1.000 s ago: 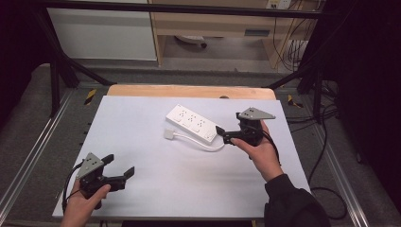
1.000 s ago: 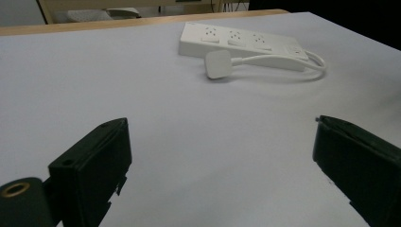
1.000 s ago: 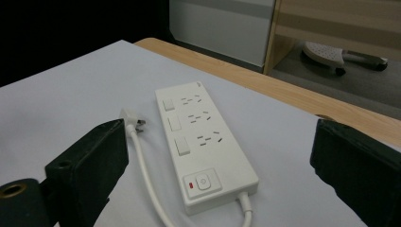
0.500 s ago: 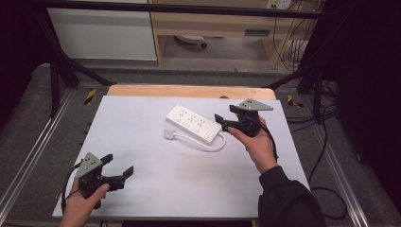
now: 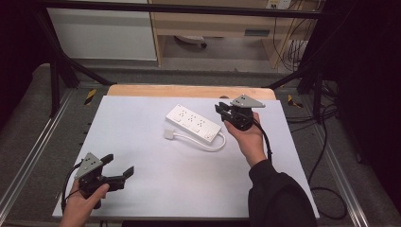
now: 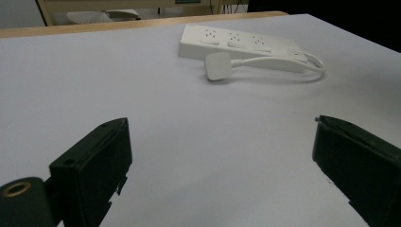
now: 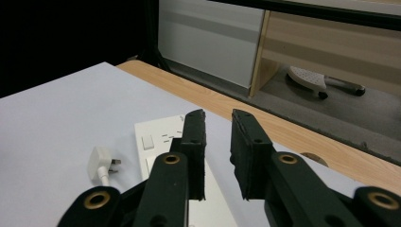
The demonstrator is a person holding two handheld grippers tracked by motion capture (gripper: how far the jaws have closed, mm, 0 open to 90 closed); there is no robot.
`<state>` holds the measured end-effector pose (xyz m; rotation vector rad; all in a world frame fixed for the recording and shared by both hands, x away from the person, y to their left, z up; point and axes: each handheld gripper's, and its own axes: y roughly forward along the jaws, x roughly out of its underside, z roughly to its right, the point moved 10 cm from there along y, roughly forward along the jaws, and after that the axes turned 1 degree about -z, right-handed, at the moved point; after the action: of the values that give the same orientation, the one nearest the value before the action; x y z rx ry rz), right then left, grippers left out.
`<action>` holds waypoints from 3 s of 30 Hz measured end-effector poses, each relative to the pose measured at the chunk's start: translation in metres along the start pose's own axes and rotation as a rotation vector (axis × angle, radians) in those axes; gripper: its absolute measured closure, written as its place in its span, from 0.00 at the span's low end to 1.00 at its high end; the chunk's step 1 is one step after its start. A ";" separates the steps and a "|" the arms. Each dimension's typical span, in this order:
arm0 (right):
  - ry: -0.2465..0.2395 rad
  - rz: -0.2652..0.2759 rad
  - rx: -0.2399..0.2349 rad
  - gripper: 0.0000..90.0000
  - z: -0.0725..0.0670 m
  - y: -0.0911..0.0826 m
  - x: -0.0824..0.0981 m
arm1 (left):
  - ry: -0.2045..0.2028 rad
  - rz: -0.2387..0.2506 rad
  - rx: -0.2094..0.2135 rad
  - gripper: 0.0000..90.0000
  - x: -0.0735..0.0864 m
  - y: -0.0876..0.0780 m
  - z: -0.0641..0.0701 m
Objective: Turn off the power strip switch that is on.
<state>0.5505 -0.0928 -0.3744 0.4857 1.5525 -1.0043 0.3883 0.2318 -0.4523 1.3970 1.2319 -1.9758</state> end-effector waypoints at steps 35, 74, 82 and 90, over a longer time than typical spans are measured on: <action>0.067 -0.031 0.000 1.00 -0.001 0.047 0.024 | -0.003 -0.003 0.001 0.06 0.000 0.000 0.000; 0.076 -0.113 -0.068 1.00 -0.037 0.087 0.053 | -0.002 0.001 0.008 0.06 0.000 0.000 0.000; 0.076 -0.133 -0.076 1.00 -0.042 0.091 0.058 | -0.002 0.001 0.008 0.06 0.000 0.000 0.000; 0.064 -0.152 -0.090 1.00 -0.051 0.097 0.064 | 0.005 -0.004 0.007 0.06 0.000 0.000 0.000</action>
<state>0.5793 -0.0128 -0.4689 0.3438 1.7045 -1.0373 0.3882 0.2319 -0.4523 1.4045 1.2320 -1.9822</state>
